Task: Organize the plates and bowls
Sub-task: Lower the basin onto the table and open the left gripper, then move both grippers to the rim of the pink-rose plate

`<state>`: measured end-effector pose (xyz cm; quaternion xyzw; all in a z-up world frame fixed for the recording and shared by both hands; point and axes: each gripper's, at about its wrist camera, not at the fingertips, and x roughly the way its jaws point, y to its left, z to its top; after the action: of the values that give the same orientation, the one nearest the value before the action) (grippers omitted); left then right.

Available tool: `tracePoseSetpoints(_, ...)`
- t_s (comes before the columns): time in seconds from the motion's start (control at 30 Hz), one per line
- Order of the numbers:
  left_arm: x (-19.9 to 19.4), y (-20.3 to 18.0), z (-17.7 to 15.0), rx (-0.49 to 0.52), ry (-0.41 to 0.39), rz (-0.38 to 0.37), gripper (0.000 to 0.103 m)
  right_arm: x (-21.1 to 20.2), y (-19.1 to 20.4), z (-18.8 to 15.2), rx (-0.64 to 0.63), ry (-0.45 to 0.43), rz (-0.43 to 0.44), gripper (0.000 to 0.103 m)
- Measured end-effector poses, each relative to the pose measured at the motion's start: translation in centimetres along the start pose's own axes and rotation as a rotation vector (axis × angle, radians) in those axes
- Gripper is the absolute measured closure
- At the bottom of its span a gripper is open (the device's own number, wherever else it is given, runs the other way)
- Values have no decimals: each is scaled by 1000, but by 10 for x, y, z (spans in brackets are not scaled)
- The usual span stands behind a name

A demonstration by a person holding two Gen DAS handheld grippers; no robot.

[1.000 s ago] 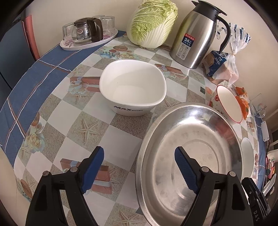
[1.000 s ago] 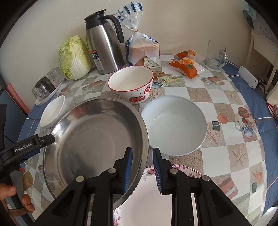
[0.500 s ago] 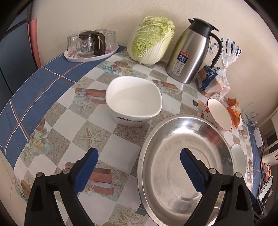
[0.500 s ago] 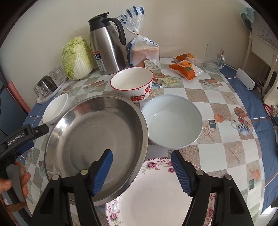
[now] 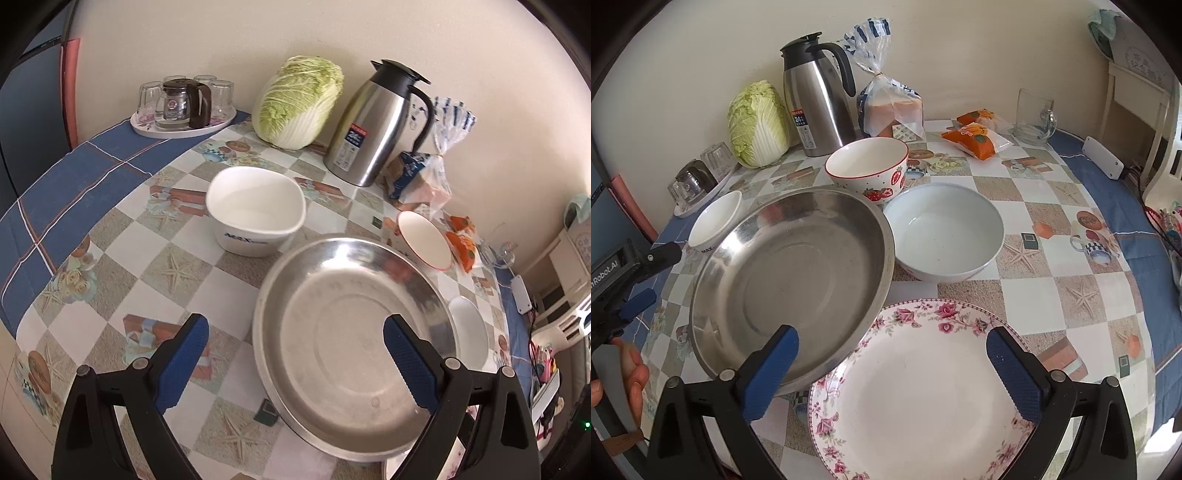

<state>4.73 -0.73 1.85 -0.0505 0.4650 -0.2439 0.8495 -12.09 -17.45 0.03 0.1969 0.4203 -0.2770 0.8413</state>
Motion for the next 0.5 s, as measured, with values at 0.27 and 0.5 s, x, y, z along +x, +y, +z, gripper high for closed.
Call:
tracePoseSetpoints(0.27,-16,-26,-33,112,23,-21,7,-10,-24,-18,71,14,14,0)
tracePoseSetpoints(0.5,-23,-52,-58,222,36,-82,7,-16,-42,-29,116,34,0,0)
